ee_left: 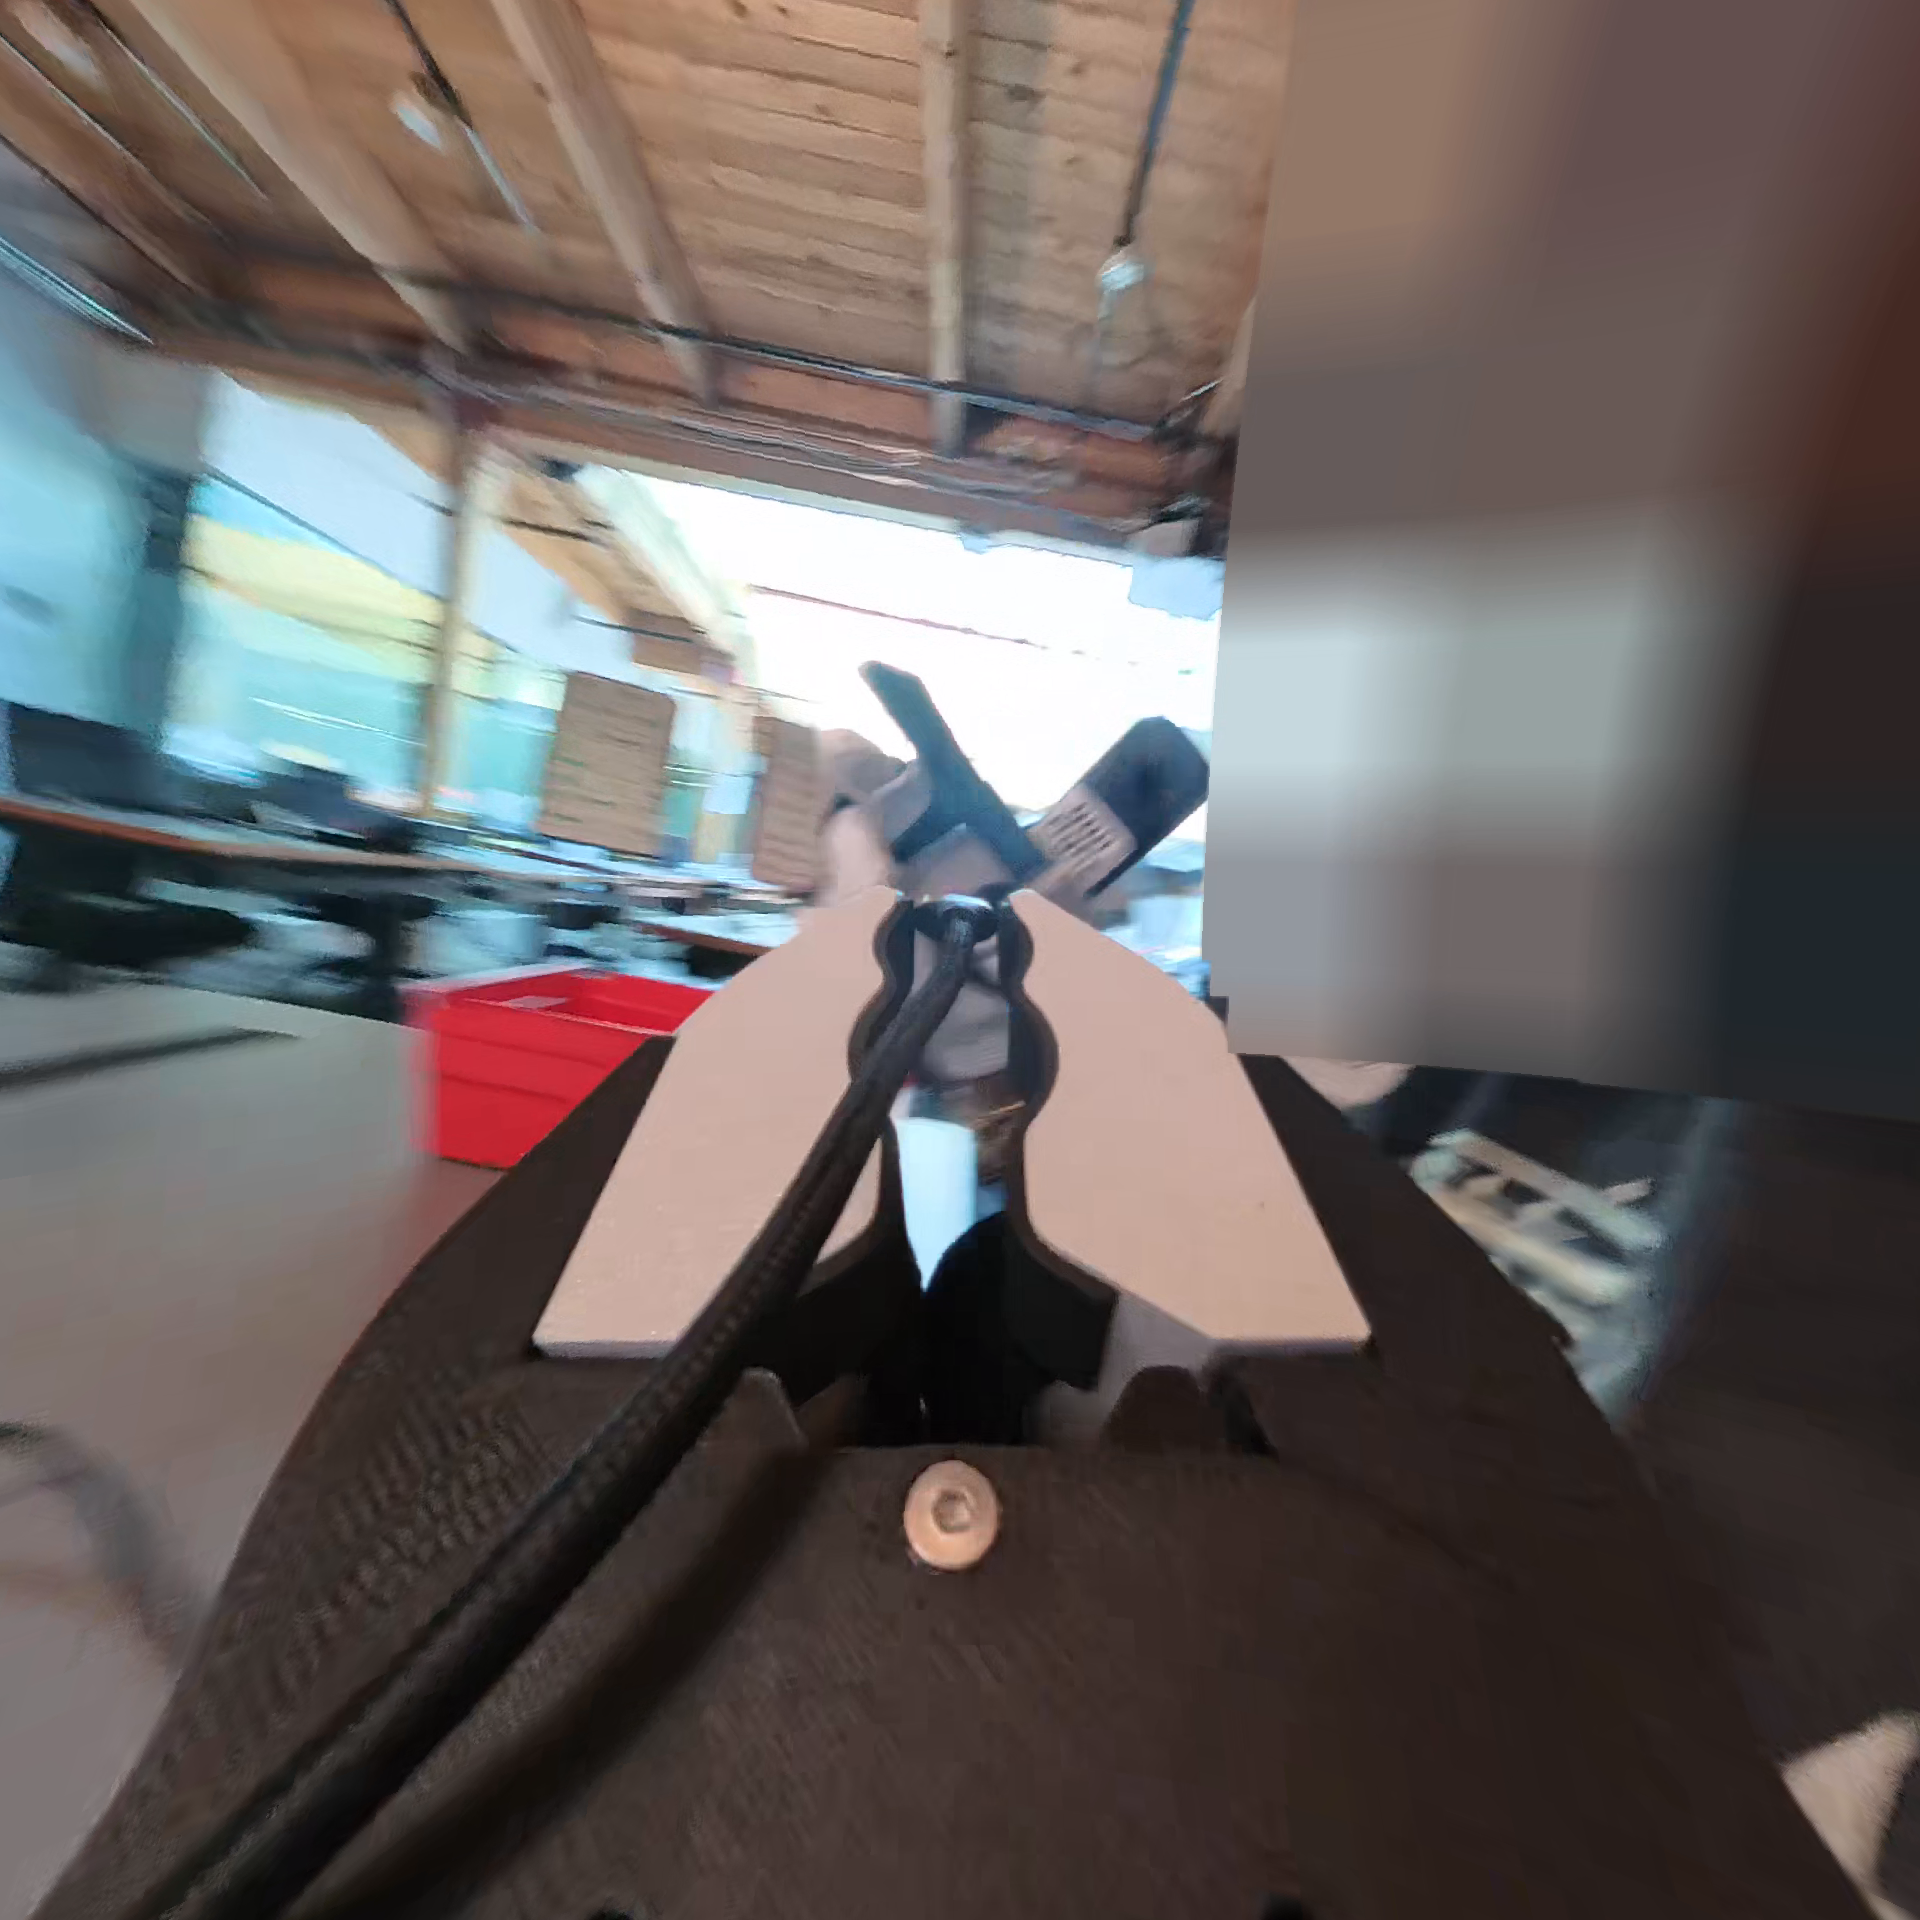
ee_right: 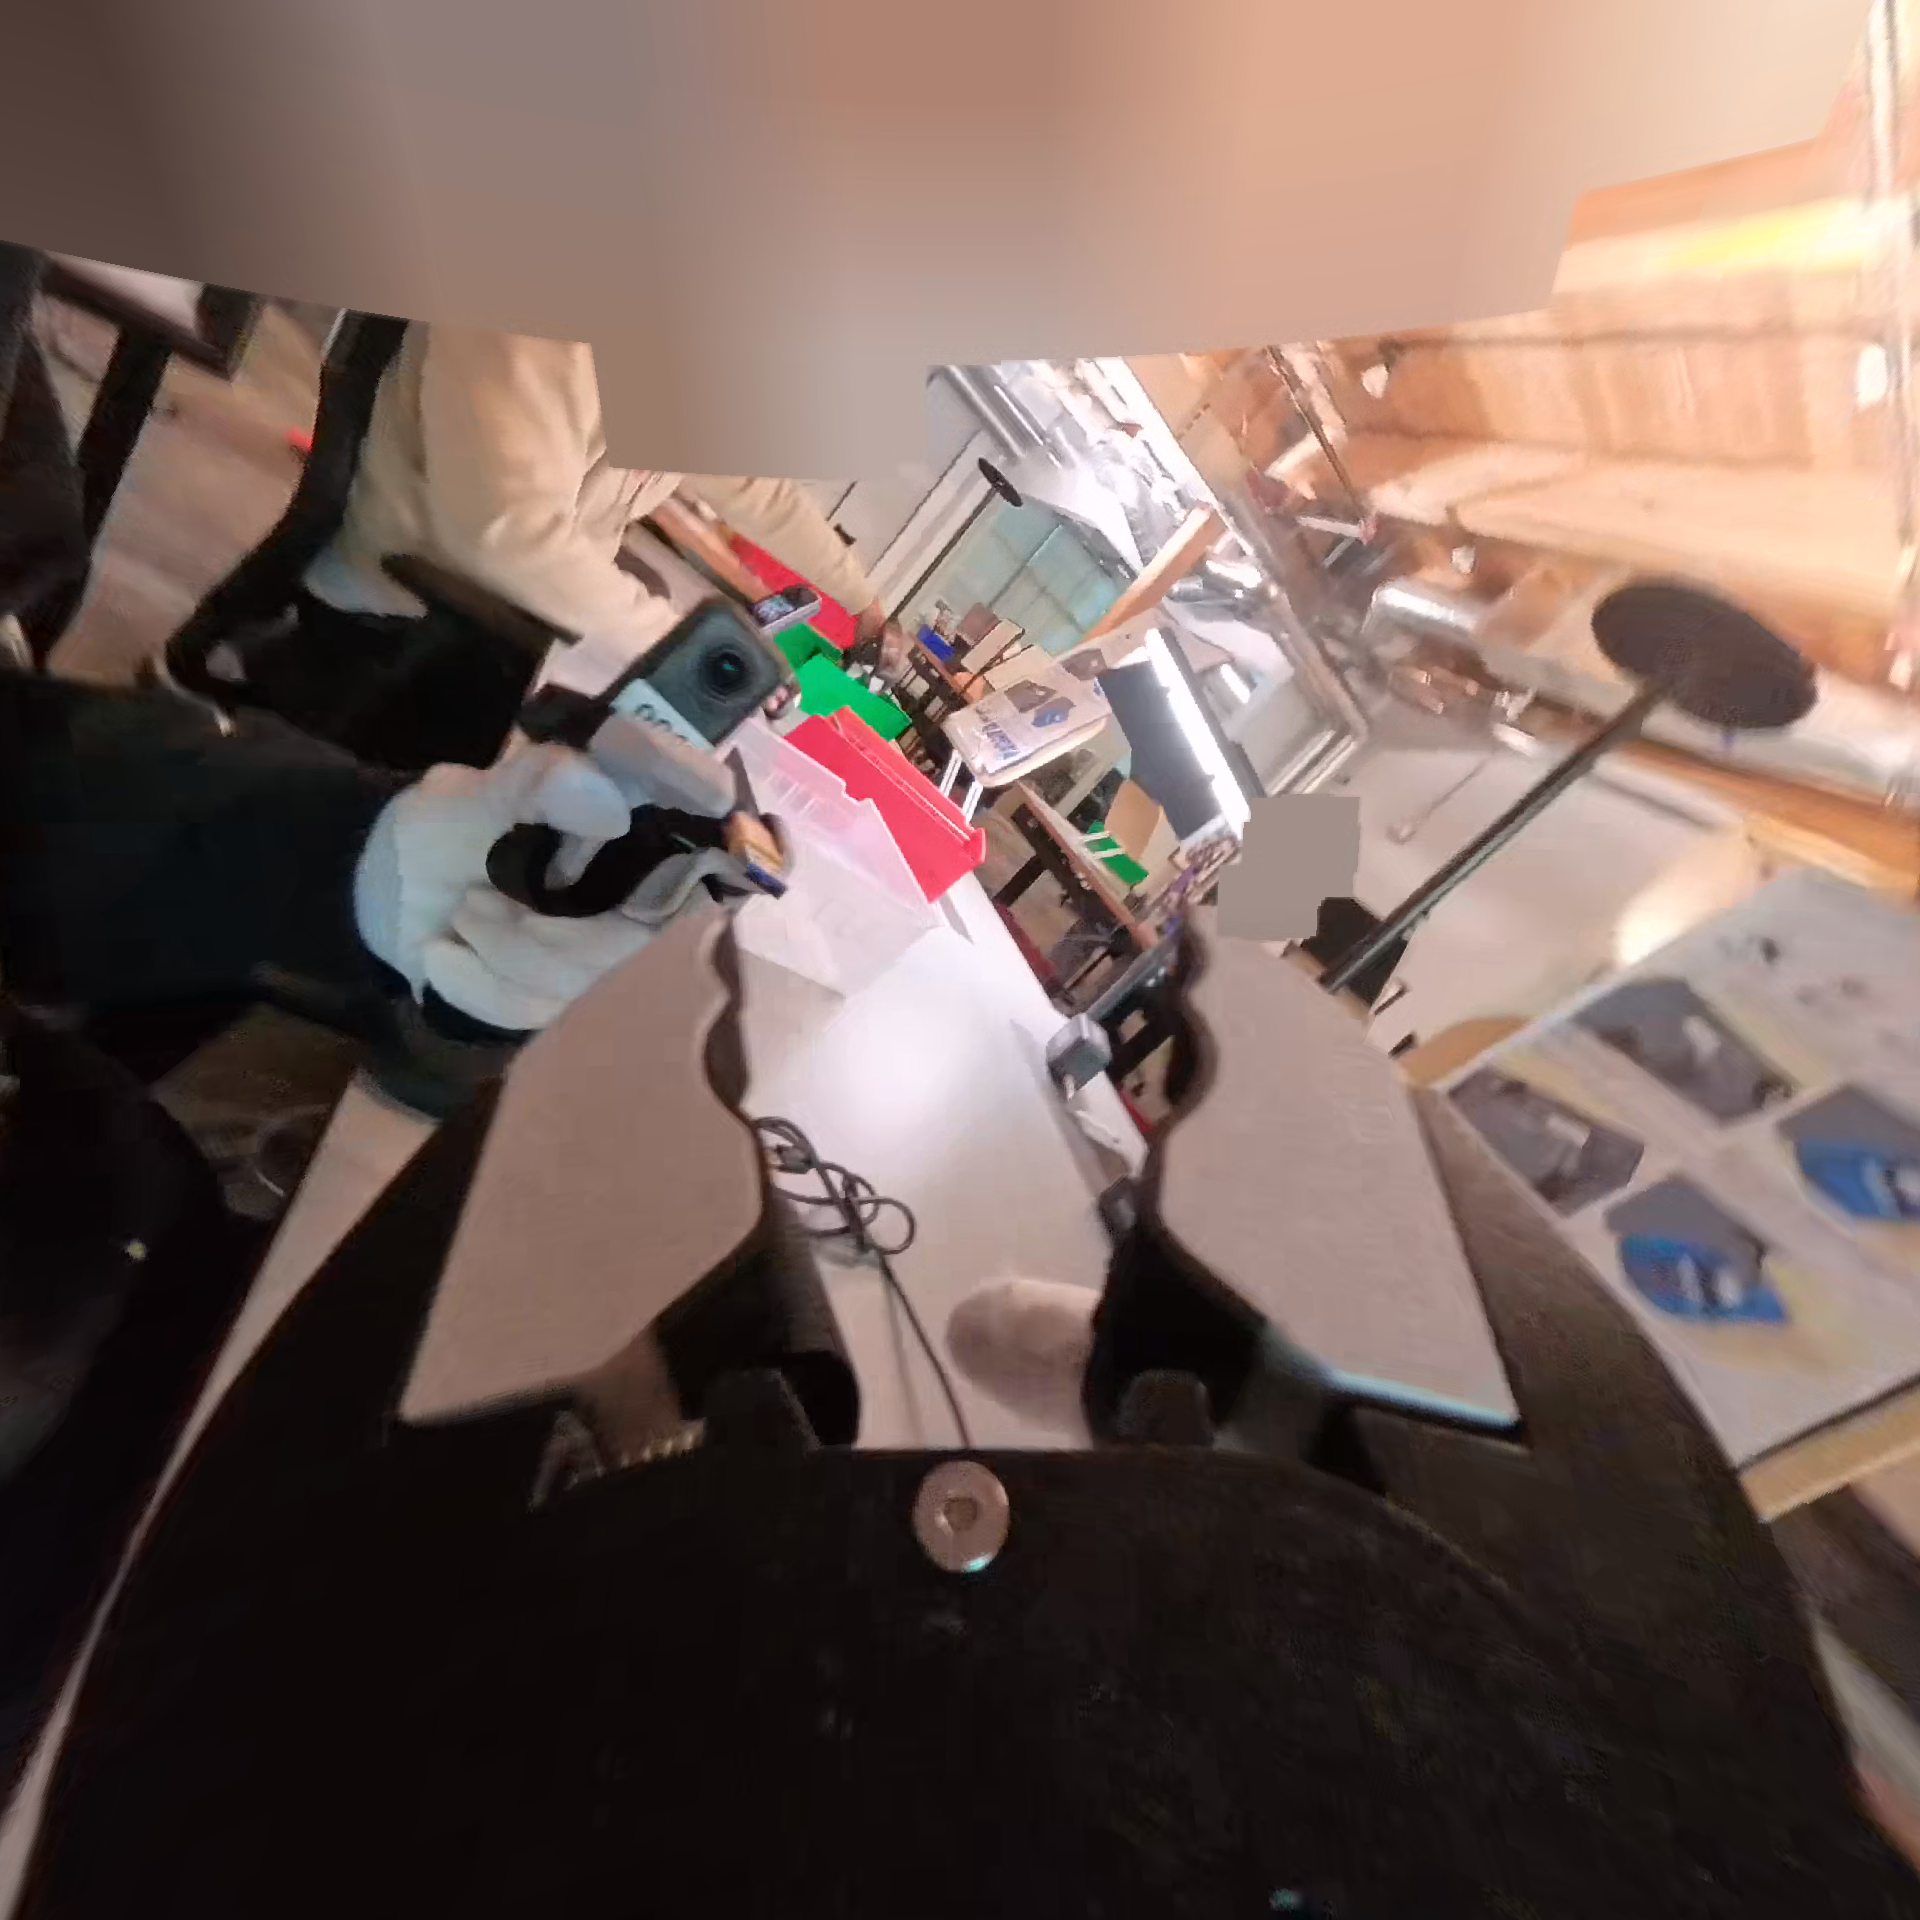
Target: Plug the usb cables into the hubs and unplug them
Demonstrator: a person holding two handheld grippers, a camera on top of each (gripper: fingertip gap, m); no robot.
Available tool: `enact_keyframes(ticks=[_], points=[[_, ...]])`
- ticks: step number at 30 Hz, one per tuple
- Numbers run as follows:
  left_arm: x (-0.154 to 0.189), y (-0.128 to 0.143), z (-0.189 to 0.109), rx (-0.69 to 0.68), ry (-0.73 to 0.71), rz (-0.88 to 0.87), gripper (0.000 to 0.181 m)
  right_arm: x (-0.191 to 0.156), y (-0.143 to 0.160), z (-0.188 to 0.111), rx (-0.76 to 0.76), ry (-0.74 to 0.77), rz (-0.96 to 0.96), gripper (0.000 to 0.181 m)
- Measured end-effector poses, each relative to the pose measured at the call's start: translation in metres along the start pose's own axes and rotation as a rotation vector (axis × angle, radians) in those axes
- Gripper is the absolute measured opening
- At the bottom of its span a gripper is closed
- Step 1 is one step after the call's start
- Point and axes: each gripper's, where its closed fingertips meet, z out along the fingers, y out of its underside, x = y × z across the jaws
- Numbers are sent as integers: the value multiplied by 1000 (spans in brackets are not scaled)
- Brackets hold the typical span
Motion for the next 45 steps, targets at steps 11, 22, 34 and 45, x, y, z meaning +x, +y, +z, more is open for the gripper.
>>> enact_keyframes(ticks=[11,22,34,45], points=[[-28,-4,-27,-304,-308,580,14,-17,122,-76,-607,-130,462,113],[-30,12,-25,-336,-250,527,14,-66,205,-111,-843,-110,720,93],[-34,31,-22,-378,-193,430,14,-65,157,-71,-662,-259,542,59],[-19,32,-18,-308,-35,260,14,-63,109,-28,-607,-335,394,56]])
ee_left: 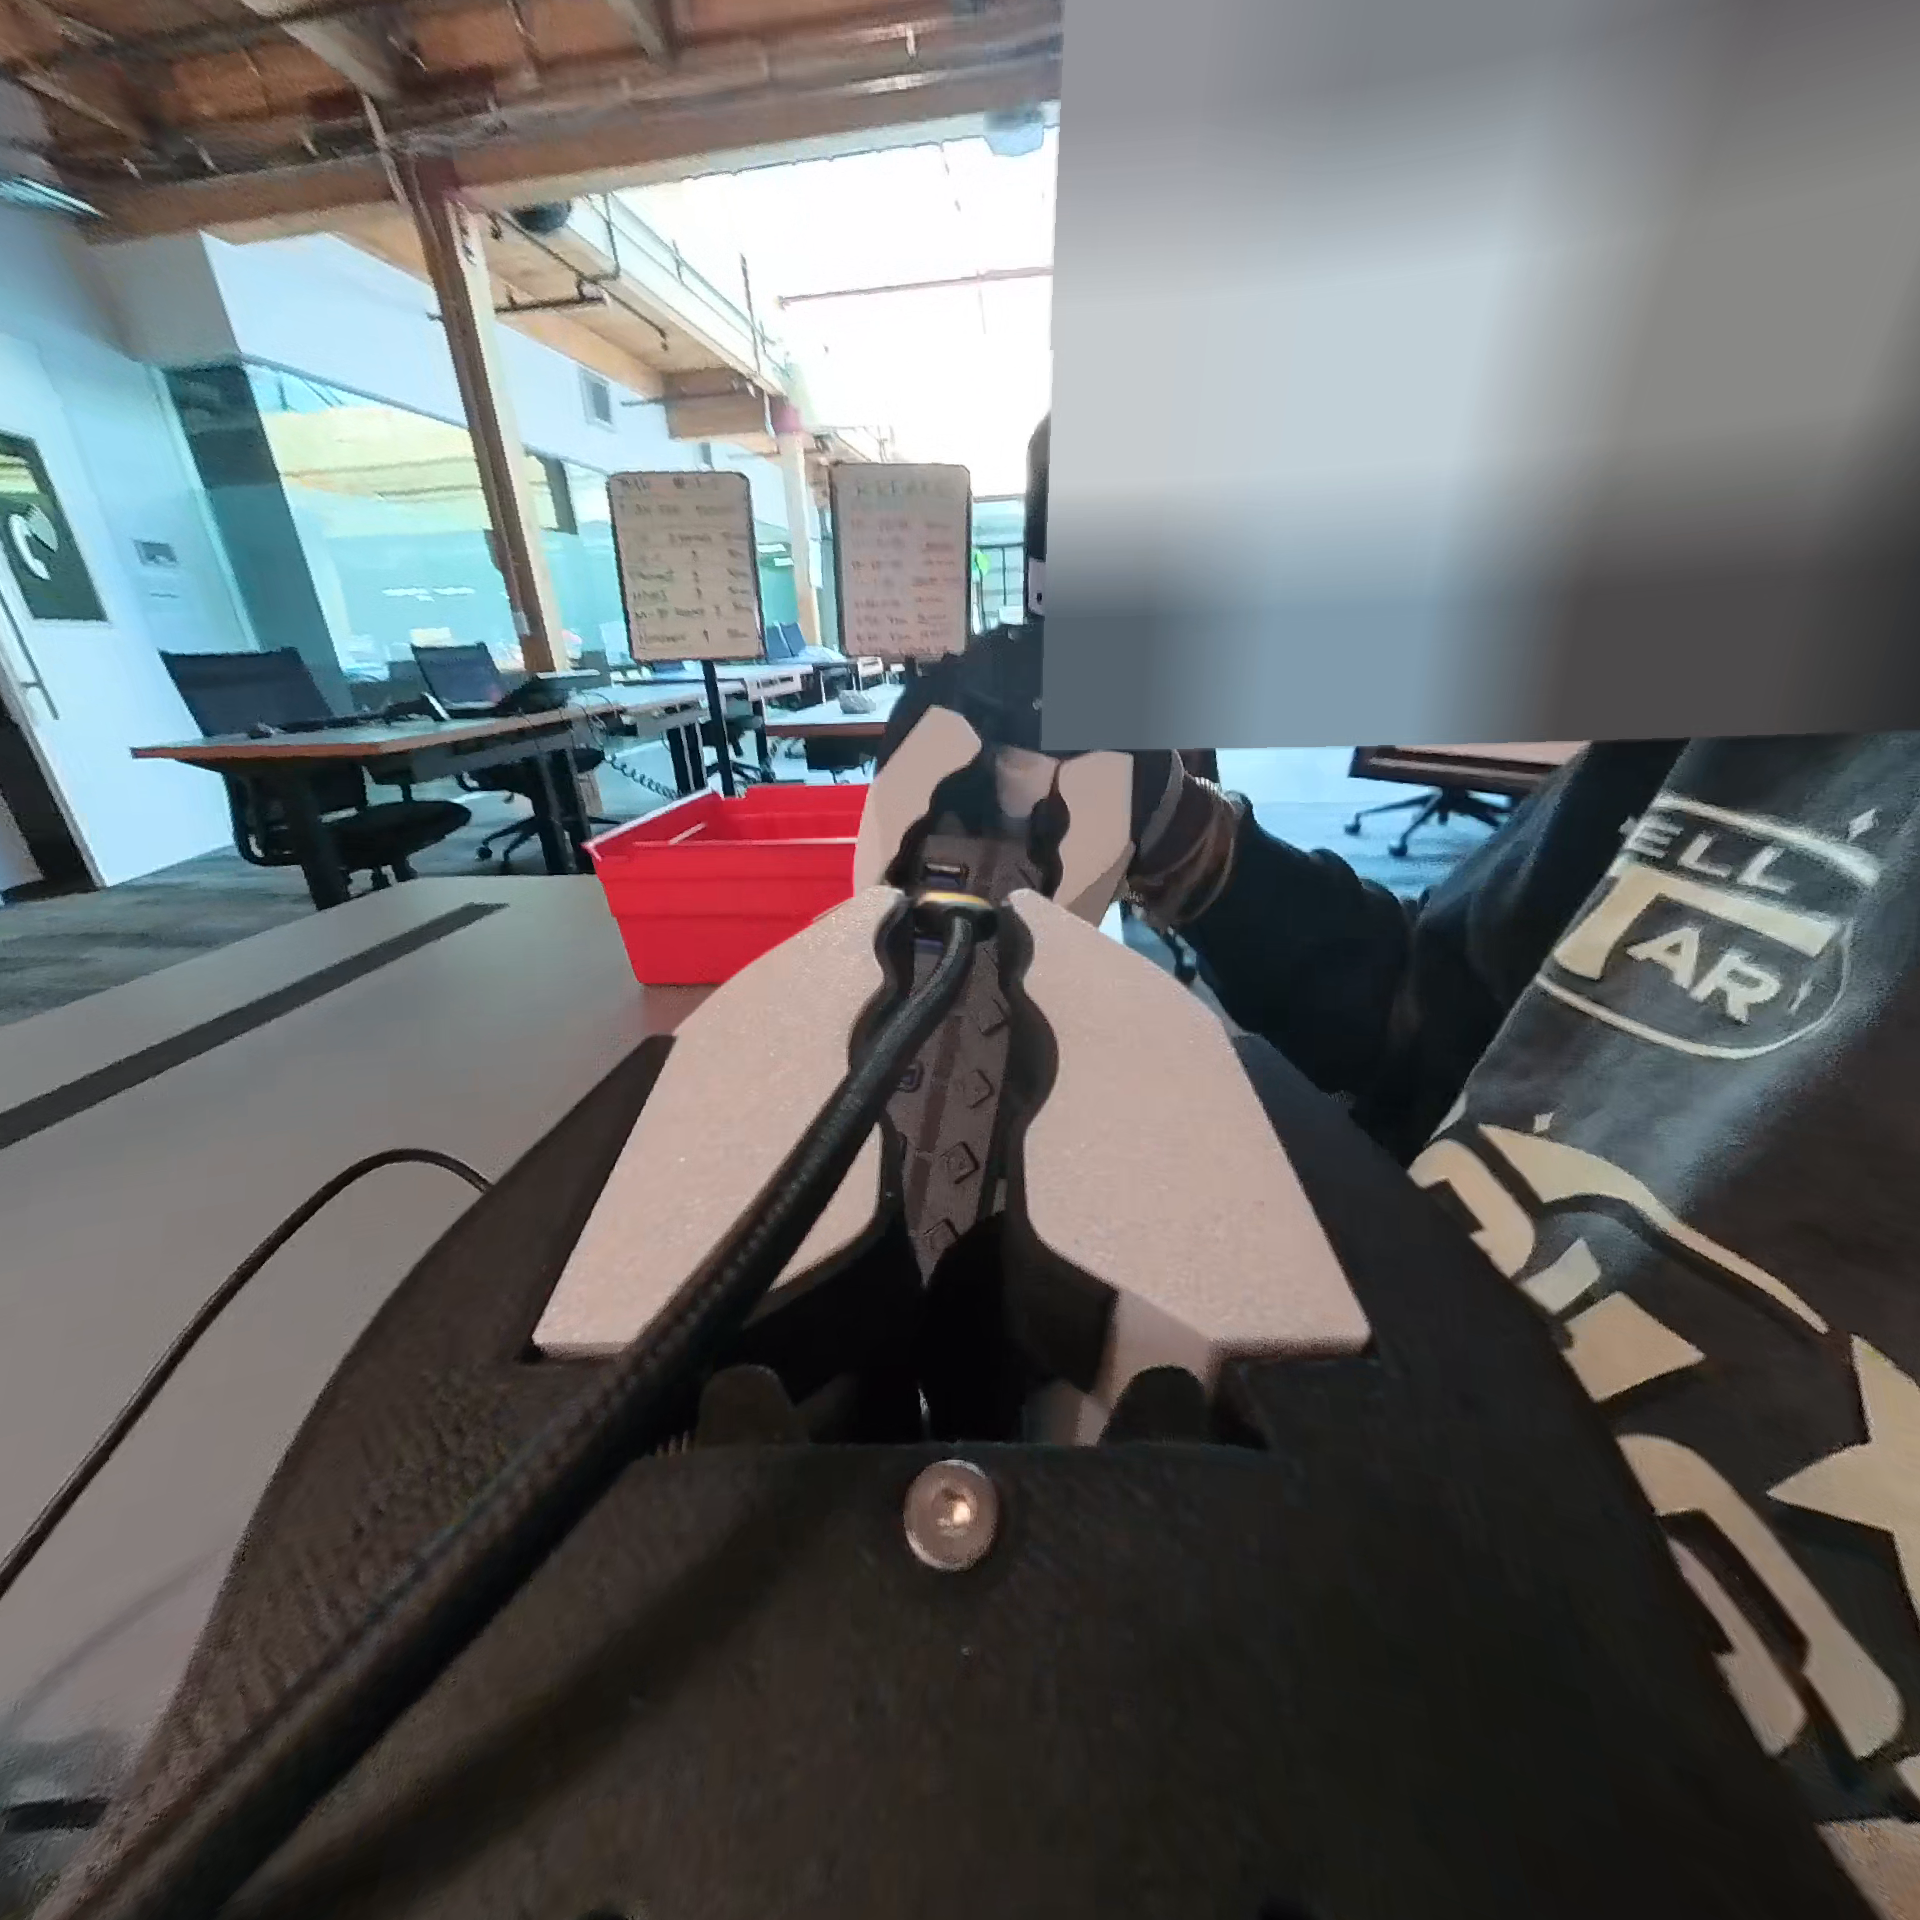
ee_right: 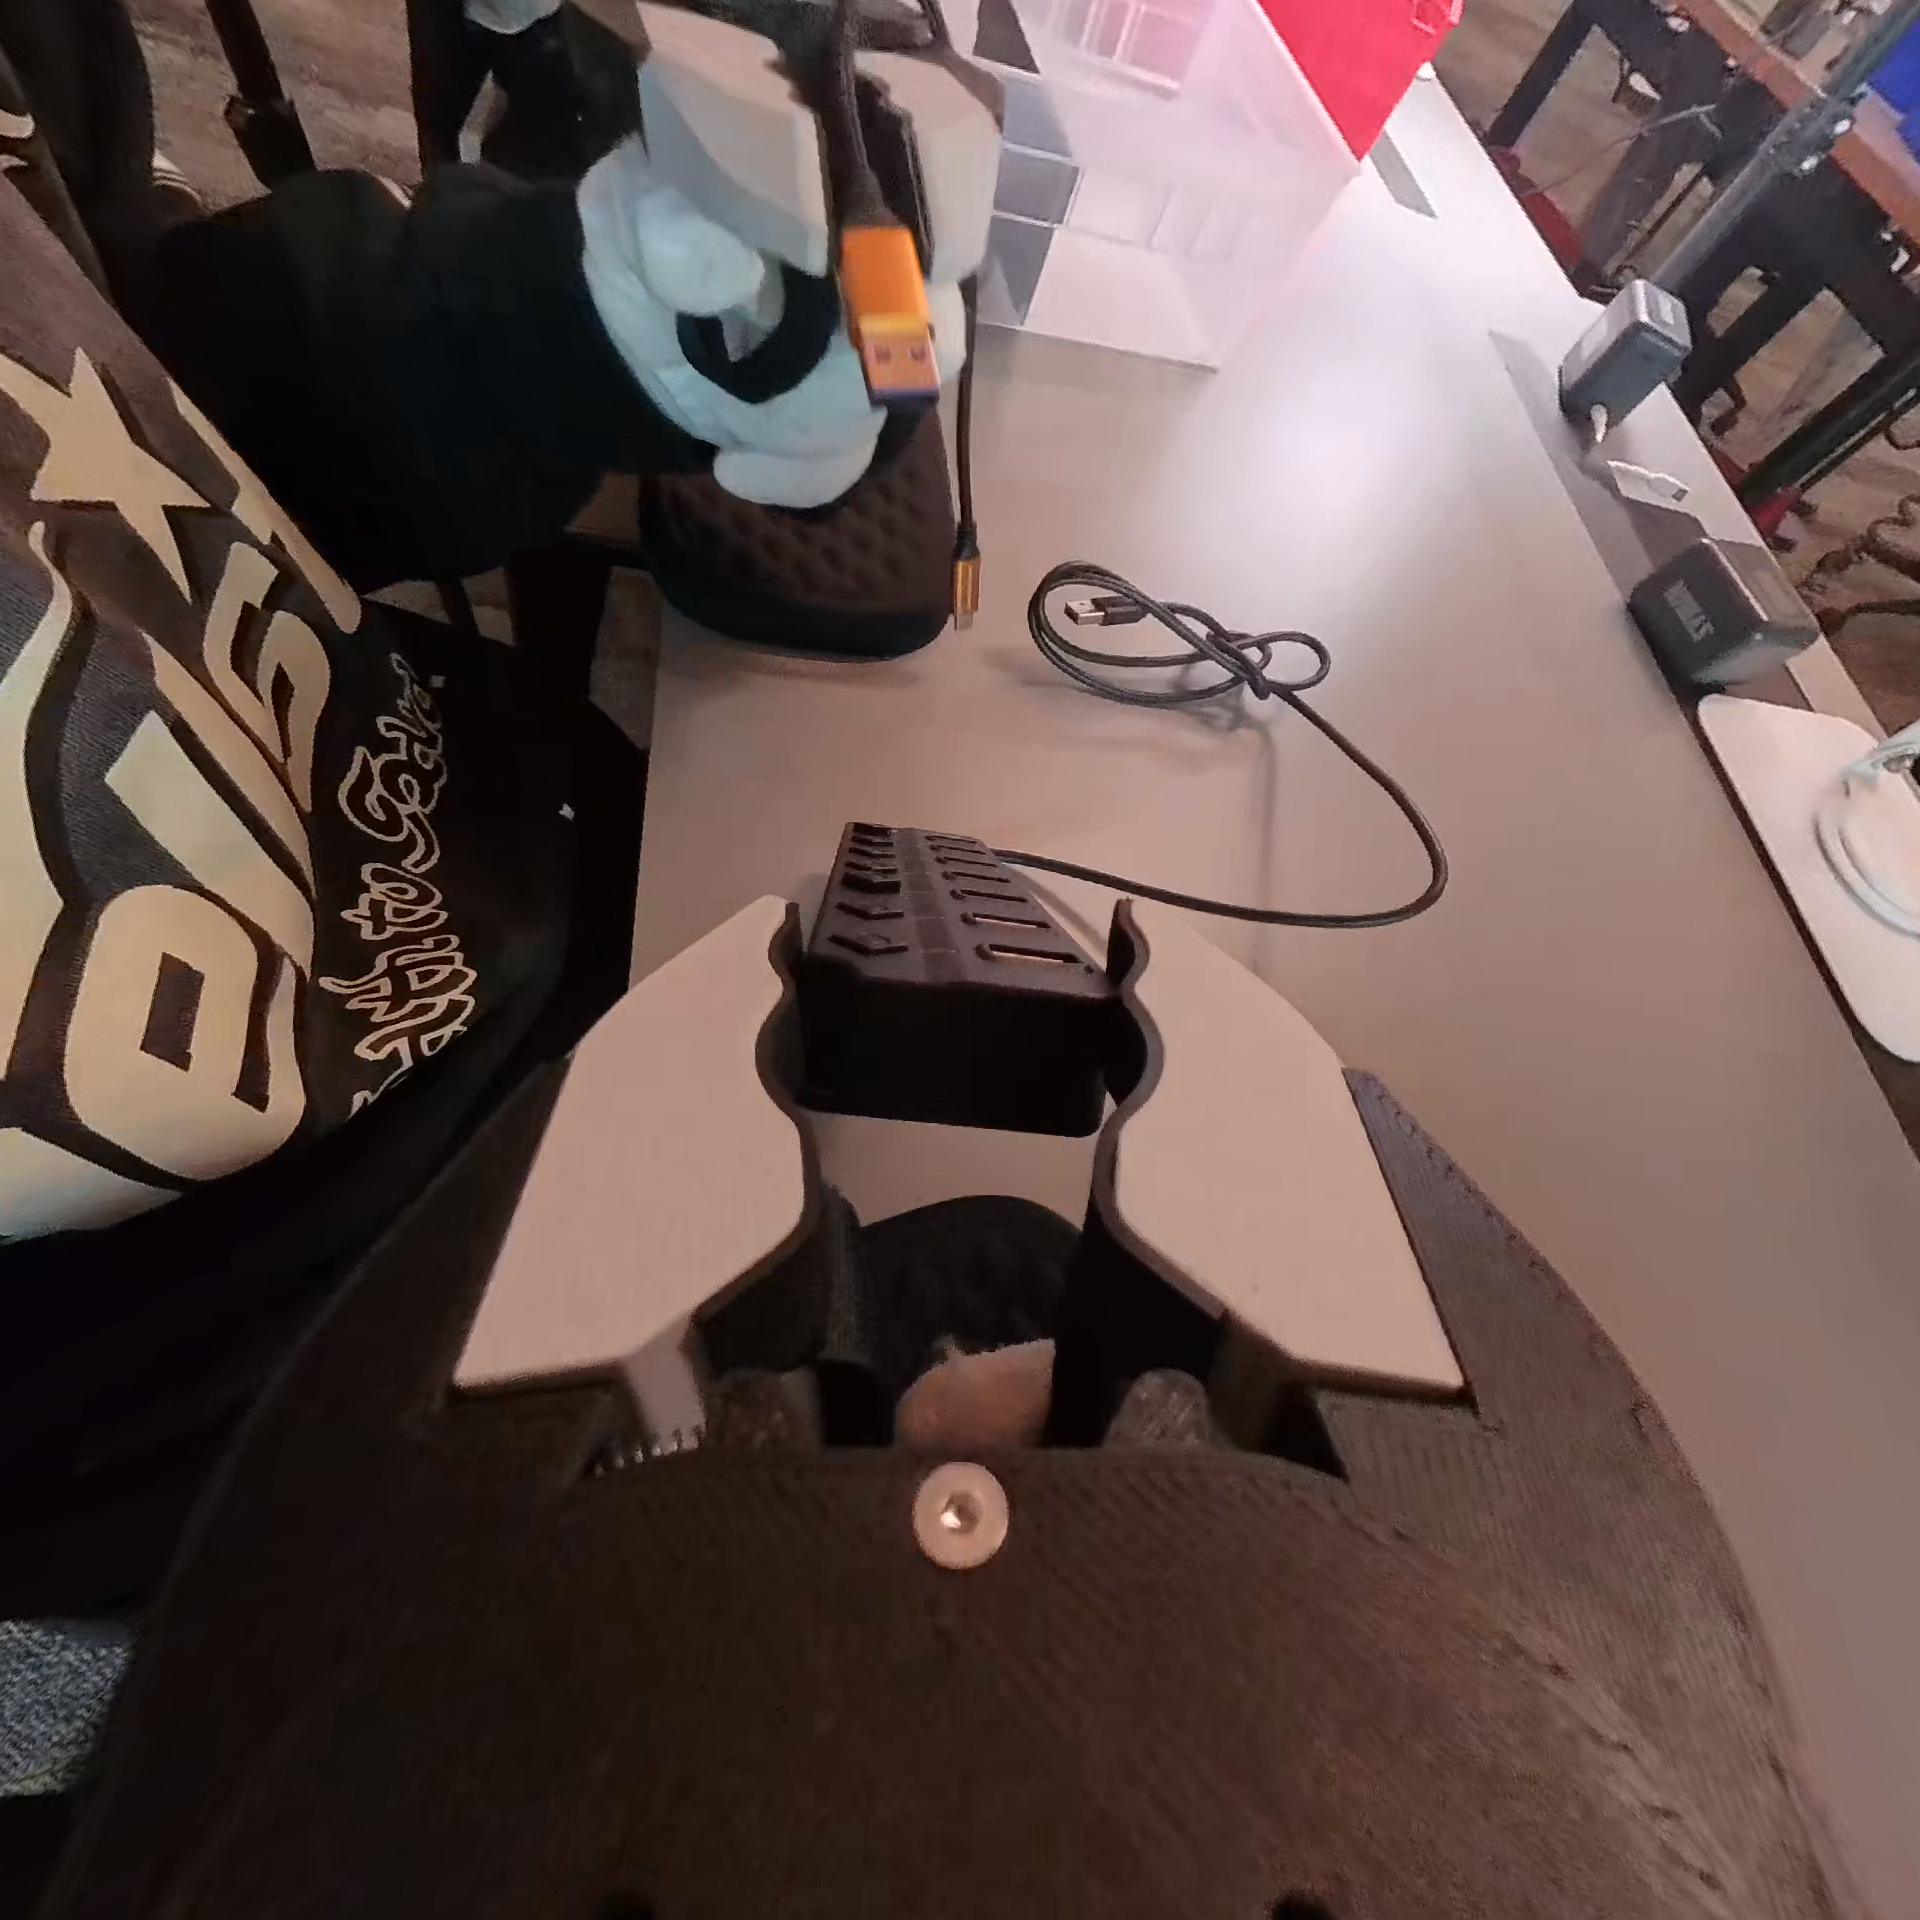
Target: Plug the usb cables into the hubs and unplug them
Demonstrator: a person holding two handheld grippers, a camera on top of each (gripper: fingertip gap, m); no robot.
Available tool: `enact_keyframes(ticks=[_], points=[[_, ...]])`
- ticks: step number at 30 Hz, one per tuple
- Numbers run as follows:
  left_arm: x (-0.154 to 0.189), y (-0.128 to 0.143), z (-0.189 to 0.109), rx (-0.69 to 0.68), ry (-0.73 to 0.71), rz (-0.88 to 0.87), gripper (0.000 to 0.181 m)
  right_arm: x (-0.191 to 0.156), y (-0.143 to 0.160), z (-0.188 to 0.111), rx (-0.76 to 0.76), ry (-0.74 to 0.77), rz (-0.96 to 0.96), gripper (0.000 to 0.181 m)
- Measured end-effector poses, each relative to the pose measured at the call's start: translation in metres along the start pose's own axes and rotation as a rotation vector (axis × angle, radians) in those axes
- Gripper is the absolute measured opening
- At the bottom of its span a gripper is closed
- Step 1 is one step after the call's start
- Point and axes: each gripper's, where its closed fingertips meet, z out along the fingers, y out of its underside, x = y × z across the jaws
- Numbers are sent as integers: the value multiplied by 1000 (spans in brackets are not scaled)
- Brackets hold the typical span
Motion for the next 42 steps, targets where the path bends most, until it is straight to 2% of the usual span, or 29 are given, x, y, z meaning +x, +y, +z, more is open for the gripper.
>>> enact_keyframes(ticks=[9,14,23,27,33,42], points=[[-3,30,50,-220,129,89,15,-1,1,3,20,-27,-46,56],[-8,50,65,-306,139,112,14,0,0,3,24,-29,-47,56],[-12,48,69,-278,159,83,15,-1,0,5,22,-28,-56,56],[-13,51,67,-319,155,79,15,-1,0,5,27,-29,-52,56],[-12,51,74,-301,161,-74,15,0,-2,6,39,-29,-36,56],[-18,56,79,-291,129,-126,15,4,-2,6,89,-50,-6,55]])
